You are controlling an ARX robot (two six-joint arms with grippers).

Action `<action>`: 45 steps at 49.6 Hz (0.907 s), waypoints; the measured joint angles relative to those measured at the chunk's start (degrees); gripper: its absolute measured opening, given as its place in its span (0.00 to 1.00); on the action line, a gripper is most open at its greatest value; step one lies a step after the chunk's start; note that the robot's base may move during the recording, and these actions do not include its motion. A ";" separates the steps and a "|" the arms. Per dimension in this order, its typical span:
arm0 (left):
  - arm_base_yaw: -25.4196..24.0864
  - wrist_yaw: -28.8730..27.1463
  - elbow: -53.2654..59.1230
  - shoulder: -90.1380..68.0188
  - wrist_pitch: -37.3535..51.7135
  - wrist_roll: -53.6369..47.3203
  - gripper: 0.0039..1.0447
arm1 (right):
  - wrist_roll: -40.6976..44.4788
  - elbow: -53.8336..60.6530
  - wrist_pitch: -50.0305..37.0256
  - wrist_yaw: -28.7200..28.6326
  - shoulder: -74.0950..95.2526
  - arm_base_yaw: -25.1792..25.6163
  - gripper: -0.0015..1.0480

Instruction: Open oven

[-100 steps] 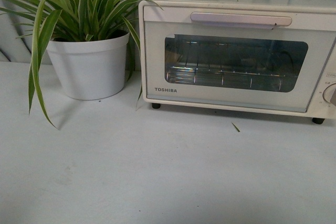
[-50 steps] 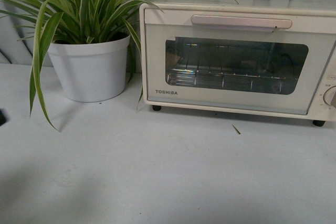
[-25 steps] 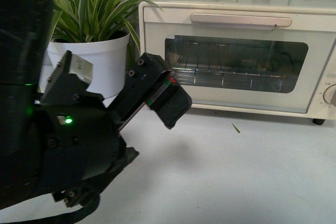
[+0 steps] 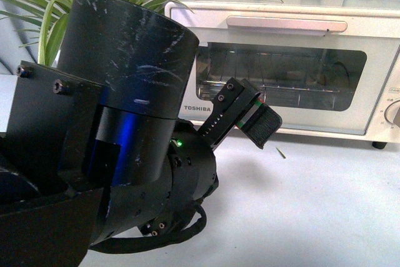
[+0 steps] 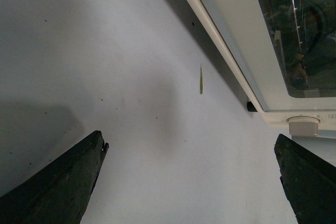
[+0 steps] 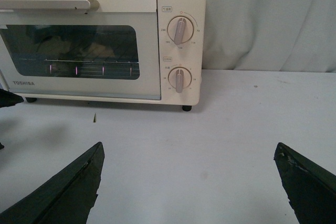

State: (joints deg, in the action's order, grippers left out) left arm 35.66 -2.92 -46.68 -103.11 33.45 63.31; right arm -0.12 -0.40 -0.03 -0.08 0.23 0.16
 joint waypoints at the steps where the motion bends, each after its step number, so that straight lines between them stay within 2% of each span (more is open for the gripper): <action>1: 0.11 -0.04 -0.17 -0.15 -0.04 0.00 0.94 | 0.00 0.00 0.00 0.00 0.00 0.00 0.91; 21: 0.13 -1.46 -1.42 -2.60 1.38 1.75 0.94 | -0.02 0.00 0.04 -0.09 0.02 0.00 0.91; 25: 0.00 -1.42 -1.42 -2.60 1.40 1.84 0.94 | -3.45 -0.44 0.83 -1.38 1.49 -0.17 0.91; 32: -0.31 -1.16 -1.42 -2.58 1.40 1.86 0.94 | -7.37 -4.00 -4.76 0.92 11.41 -3.37 0.91; 40: -0.87 -0.94 -1.11 -2.40 1.42 1.90 0.94 | -7.43 -12.24 -12.76 3.61 26.10 -7.74 0.91; 45: -1.46 -0.48 -0.59 -2.08 1.44 1.90 0.94 | -7.54 -18.80 -14.34 4.74 35.15 -9.86 0.91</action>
State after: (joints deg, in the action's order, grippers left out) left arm 34.20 -3.40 -47.27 -105.19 34.89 65.21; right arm -7.66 -19.20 -14.37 4.67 35.38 -9.69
